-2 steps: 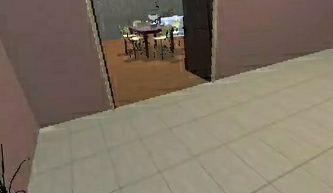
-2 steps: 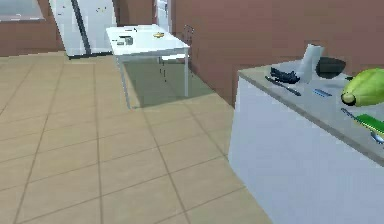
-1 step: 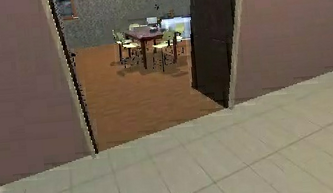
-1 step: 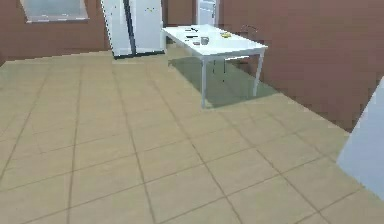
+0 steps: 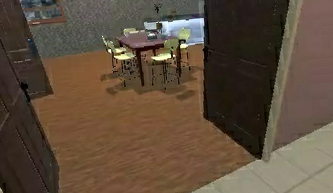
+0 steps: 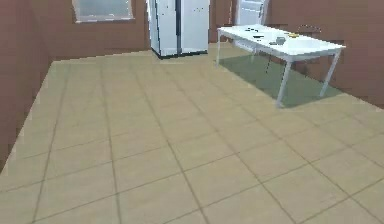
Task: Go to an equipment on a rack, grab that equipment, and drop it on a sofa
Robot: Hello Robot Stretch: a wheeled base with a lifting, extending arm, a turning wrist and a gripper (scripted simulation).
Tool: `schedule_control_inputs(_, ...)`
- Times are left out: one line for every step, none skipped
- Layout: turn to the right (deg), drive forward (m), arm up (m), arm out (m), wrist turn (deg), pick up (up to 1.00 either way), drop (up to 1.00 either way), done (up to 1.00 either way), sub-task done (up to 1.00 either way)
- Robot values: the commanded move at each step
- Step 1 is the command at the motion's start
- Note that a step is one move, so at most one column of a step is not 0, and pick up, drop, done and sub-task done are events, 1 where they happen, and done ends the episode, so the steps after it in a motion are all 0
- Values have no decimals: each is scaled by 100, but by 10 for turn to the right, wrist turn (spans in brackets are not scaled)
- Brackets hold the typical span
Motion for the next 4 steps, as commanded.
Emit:
schedule_control_inputs(0, 100, 0, 0, 0, 0, 0, 0, 0)
schedule_control_inputs(0, 100, 0, 0, 0, 0, 0, 0, 0)
schedule_control_inputs(0, 30, 0, 0, 0, 0, 0, 0, 0)
schedule_control_inputs(-60, 0, 0, 0, 0, 0, 0, 0, 0)
